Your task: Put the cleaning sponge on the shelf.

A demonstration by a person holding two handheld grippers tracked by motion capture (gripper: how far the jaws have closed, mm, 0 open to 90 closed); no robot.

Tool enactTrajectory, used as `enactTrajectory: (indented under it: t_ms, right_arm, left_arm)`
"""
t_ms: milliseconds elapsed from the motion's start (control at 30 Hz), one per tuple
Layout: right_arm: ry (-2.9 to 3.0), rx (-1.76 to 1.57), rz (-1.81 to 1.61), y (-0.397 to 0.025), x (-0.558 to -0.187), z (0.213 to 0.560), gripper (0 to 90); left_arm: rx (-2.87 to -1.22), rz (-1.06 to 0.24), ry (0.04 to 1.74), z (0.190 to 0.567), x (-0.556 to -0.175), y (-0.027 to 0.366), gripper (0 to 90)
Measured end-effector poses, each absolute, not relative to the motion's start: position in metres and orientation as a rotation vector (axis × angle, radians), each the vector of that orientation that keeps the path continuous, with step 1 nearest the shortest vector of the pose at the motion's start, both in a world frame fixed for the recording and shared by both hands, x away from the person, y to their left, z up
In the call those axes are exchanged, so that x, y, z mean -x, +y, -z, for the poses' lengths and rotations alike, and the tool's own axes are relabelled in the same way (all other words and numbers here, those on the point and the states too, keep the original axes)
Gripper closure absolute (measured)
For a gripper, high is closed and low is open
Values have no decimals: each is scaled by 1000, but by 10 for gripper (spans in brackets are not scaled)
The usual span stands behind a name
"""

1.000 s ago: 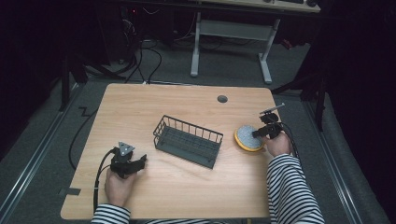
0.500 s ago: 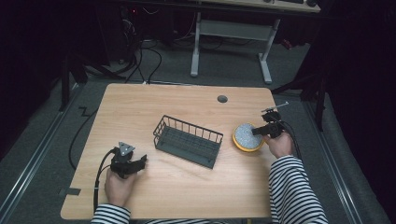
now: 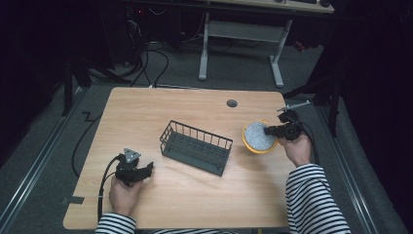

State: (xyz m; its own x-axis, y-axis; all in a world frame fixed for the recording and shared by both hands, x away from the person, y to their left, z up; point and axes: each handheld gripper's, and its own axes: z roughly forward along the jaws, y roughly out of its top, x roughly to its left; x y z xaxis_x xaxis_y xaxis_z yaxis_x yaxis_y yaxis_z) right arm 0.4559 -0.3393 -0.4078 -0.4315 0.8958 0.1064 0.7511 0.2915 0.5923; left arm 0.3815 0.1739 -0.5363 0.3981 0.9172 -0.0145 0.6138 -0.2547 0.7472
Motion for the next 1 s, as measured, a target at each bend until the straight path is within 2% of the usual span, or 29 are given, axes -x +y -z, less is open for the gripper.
enactTrajectory:
  t_ms: [300, 567, 1000]
  right_arm:
    - [2348, -1372, -912, -315, -448, 373, 785]
    - [2401, -1239, -972, -276, -444, 345, 783]
    - [2496, -1080, -904, -210, -451, 352, 776]
  left_arm:
    - [-1975, -568, 1304, 536, -382, 174, 338]
    - [-1975, -567, 1304, 536, -382, 174, 337]
    - [-1975, -566, 1304, 536, -382, 174, 337]
